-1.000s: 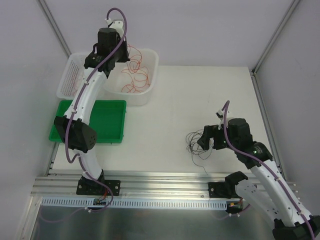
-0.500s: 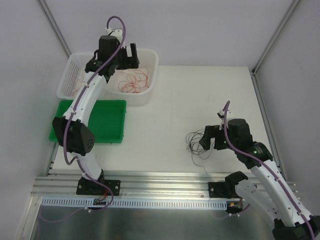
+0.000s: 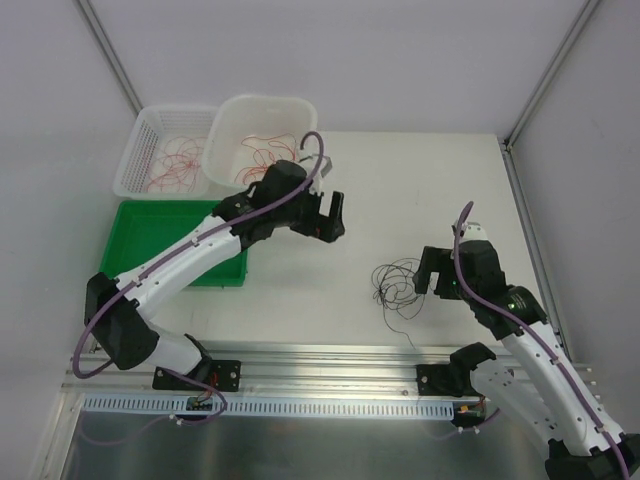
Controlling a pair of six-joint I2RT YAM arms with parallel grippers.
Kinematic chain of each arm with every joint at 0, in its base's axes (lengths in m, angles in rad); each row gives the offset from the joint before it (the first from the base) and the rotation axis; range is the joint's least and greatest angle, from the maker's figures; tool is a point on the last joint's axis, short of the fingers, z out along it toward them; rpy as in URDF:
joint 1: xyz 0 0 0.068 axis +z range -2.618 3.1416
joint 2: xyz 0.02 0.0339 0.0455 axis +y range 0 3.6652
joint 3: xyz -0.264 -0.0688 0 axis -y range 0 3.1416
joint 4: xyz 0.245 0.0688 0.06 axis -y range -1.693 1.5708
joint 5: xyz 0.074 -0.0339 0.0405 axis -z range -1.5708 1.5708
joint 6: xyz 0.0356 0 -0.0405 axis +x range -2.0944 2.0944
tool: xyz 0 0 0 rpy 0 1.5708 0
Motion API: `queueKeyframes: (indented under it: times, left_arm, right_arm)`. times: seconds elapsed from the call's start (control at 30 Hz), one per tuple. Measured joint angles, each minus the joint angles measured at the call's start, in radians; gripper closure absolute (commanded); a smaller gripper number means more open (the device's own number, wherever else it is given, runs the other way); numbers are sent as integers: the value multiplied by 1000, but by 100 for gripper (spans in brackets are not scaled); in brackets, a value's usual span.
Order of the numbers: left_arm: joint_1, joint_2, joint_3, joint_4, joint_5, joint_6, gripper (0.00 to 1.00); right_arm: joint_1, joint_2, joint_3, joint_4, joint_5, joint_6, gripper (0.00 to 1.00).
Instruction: Untangle the cables
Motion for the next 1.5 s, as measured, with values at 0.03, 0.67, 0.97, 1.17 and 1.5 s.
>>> queueKeyframes:
  times: [0.03, 0.67, 0.97, 1.17, 1.5]
  left_arm:
    - [-29, 6, -21, 0, 1, -2, 1]
    - [-356, 556, 127, 92, -114, -84, 34]
    - [-356, 628, 150, 143, -166, -162, 93]
    - [-356, 618, 78, 191, -177, -185, 100]
    - [-348, 513, -45, 206, -203, -215, 100]
  right_arm:
    - [0, -2, 0, -3, 16, 11, 2]
    - [0, -99, -162, -3, 124, 152, 2]
    - [0, -33, -255, 143, 47, 214, 5]
    - [0, 68, -309, 269, 0, 257, 16]
    - [0, 207, -360, 433, -55, 267, 65]
